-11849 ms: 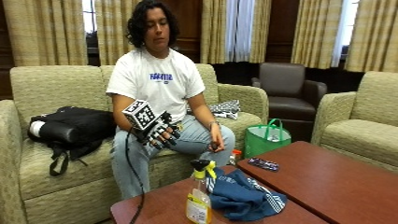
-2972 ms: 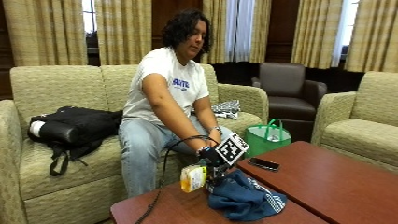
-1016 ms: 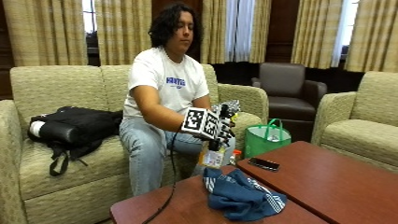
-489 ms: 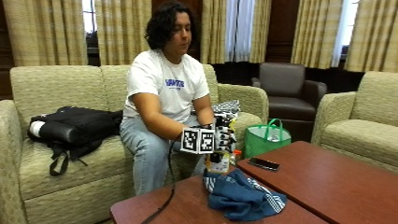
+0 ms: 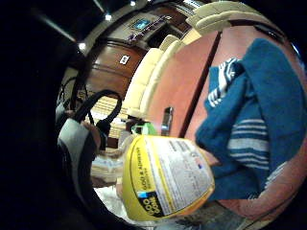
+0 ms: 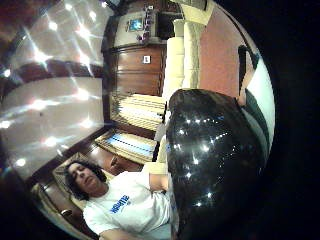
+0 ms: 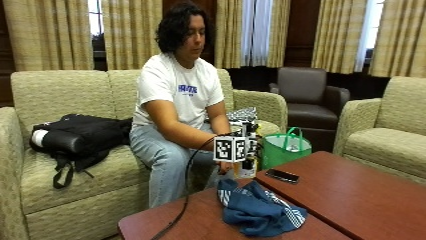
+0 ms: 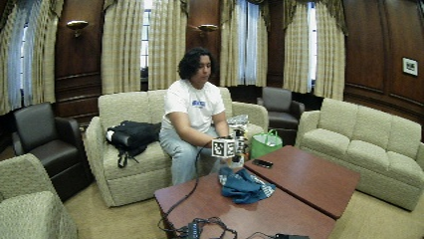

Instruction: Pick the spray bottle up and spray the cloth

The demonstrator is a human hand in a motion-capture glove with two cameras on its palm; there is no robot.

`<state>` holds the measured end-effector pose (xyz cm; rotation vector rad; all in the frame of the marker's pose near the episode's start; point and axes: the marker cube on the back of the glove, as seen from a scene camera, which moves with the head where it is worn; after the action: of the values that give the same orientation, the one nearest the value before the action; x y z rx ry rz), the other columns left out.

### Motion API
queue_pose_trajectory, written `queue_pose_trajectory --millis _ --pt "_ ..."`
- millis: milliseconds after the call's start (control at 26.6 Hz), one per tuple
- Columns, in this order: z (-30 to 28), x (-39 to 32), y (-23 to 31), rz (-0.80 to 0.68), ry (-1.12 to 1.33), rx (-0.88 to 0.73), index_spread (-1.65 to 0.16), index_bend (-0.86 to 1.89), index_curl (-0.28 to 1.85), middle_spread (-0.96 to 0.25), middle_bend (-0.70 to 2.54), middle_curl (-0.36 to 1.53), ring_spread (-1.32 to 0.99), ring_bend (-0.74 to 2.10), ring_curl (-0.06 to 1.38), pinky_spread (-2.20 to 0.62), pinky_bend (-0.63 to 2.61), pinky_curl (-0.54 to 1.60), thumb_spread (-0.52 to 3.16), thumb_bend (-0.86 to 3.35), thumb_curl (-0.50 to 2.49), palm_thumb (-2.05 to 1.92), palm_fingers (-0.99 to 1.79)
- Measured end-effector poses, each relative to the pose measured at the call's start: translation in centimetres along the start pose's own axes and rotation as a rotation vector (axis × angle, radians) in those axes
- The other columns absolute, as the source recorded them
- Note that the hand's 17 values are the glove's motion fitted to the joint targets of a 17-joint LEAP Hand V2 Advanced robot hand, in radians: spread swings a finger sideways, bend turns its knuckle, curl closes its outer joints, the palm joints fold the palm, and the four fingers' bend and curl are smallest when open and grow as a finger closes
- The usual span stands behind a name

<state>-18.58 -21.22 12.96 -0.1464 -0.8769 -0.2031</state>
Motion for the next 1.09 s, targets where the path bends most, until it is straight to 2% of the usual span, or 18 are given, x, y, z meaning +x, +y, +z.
queue_pose_trajectory --millis 301,451,677,1091 --pt "6.9 1.1 -0.5 -0.022 0.012 -0.1 -0.25 0.38 0.61 -0.21 0.58 0.55 -0.2 0.64 0.49 -0.3 0.45 0.41 0.32 -0.03 0.87 0.9 1.35" --pt "9.2 3.2 0.7 -0.013 0.064 -0.259 -0.25 0.38 0.61 -0.21 0.58 0.55 -0.2 0.64 0.49 -0.3 0.45 0.41 0.32 -0.03 0.87 0.9 1.35" --pt "12.6 4.6 -1.1 -0.038 0.042 -0.118 -0.25 0.37 0.61 -0.21 0.58 0.55 -0.2 0.64 0.49 -0.3 0.45 0.4 0.32 -0.03 0.87 0.9 1.36" --pt "12.4 5.4 -5.2 -0.063 0.051 -0.081 -0.25 0.39 0.61 -0.22 0.59 0.55 -0.21 0.65 0.49 -0.31 0.44 0.4 0.31 -0.03 0.87 0.89 1.38"
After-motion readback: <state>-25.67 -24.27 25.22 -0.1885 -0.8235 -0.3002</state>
